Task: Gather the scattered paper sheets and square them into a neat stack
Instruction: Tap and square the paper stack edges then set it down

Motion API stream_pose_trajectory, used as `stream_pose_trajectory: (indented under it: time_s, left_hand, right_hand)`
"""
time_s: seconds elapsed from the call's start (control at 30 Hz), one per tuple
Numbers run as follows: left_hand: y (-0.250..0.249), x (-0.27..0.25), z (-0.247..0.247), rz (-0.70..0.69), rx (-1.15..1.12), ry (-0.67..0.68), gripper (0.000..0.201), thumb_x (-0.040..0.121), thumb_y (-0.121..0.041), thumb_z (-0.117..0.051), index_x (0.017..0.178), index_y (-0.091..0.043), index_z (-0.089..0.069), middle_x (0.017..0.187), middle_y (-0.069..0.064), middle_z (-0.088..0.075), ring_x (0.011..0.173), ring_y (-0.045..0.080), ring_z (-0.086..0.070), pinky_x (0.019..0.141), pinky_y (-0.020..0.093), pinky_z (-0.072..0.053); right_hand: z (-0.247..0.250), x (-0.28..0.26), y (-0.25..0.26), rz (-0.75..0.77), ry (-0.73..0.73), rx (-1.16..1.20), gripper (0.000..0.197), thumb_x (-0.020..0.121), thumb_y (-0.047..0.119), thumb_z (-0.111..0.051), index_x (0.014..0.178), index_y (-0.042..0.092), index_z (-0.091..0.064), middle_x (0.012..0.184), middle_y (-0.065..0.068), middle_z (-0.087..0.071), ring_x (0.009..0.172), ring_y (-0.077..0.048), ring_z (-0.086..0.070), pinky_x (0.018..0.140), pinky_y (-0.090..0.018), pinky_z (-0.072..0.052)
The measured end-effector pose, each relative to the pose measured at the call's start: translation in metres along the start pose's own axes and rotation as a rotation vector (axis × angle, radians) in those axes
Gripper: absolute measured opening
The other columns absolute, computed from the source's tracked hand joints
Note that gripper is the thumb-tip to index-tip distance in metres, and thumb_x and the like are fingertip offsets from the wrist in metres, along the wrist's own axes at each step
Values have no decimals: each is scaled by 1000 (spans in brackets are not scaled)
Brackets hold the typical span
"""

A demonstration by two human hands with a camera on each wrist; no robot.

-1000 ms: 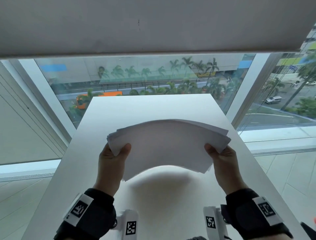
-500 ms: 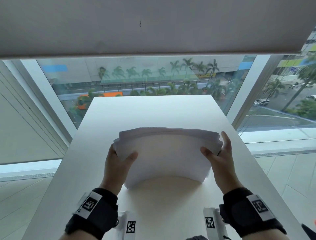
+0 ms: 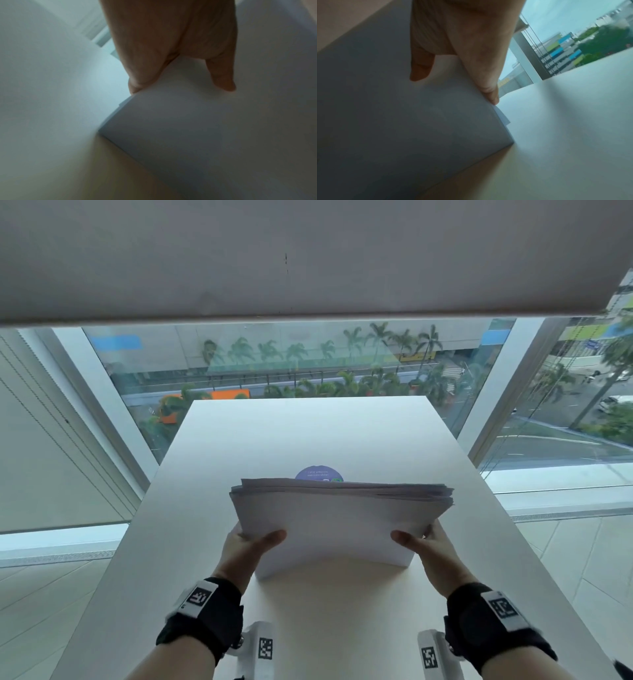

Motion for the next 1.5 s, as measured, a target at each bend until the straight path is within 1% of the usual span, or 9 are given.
stream_pose_trajectory:
  time_s: [0.1, 0.33, 0.5, 0.6, 0.7, 0.8, 0.93, 1.33, 1.5]
  left_hand:
    - [5, 2, -1, 40, 9, -30, 39, 49, -16, -79, 87, -11, -71, 76, -4, -76, 82, 22, -66, 75, 28, -52]
    - [-9, 3, -2, -14, 121, -62, 20, 74, 9, -69, 78, -10, -69, 62, -9, -73, 62, 8, -66, 59, 14, -54]
    - [-23, 6, 2, -51, 177, -10, 22, 74, 10, -69, 74, -12, -69, 60, -11, -73, 58, -1, -66, 58, 12, -53]
    - [-24, 4, 2, -58, 150, 13, 23, 69, 7, -74, 71, -16, -71, 63, -9, -73, 60, 0, -67, 59, 12, -54]
    - [-25, 3, 2, -61, 108, 16, 17, 59, -3, -76, 68, -17, -72, 65, -8, -74, 61, 1, -67, 60, 12, -54]
    - [-25, 2, 2, -51, 89, 28, 12, 55, -8, -73, 64, -16, -73, 64, -7, -74, 60, 1, -67, 59, 12, -54]
    - [-25, 0, 1, -40, 76, 53, 13, 59, -3, -75, 61, -16, -75, 64, -6, -74, 60, 3, -67, 60, 13, -54]
    - [-26, -5, 0, -65, 62, 52, 12, 55, -8, -72, 63, -16, -74, 65, -5, -74, 62, 2, -67, 61, 12, -54]
    - [-26, -5, -1, -58, 53, 67, 15, 55, -7, -70, 60, -20, -76, 63, -7, -73, 61, 1, -66, 60, 13, -54]
  right_hand:
    - [1, 3, -5, 1, -70, 4, 35, 80, -5, -63, 112, 9, -57, 99, -5, -67, 92, -22, -63, 64, -13, -52]
    - [-3, -2, 20, 130, -190, -55, 25, 87, -4, -55, 90, 19, -63, 84, 1, -68, 80, -17, -60, 73, -28, -46]
    - [3, -7, 76, 422, -267, -408, 53, 79, 5, -69, 102, 49, -51, 80, 12, -65, 68, 1, -58, 68, -7, -45]
    - [3, -18, 101, 571, -247, -533, 52, 78, 22, -66, 112, 56, -49, 104, 27, -65, 94, 10, -59, 88, -5, -43]
    - [-3, -33, 115, 794, -321, -899, 73, 78, 40, -52, 143, 17, -29, 142, 8, -34, 134, -5, -30, 110, -10, -16]
    - [-19, -41, 109, 725, -129, -1253, 83, 79, 53, -40, 148, 20, -10, 155, 10, -12, 144, -5, -6, 115, -27, -4]
    - [-21, -37, 92, 507, -8, -1400, 89, 71, 63, -32, 148, 21, -17, 152, 11, -9, 145, -15, -15, 112, -42, -8]
    - [-58, -30, 113, 576, -53, -1328, 88, 78, 47, -49, 148, 24, -1, 154, 9, -2, 142, -9, -3, 112, -46, -7]
    - [-88, -31, 106, 514, 271, -1413, 85, 87, 41, -50, 149, 24, 5, 156, 10, 11, 146, -14, 7, 116, -45, 8]
Point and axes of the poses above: each hand's wrist, its own x-axis towards the middle knuckle, its own z-axis out of the back of the hand, y = z × x, the point moved 1 cm from there along x, towards the middle knuckle
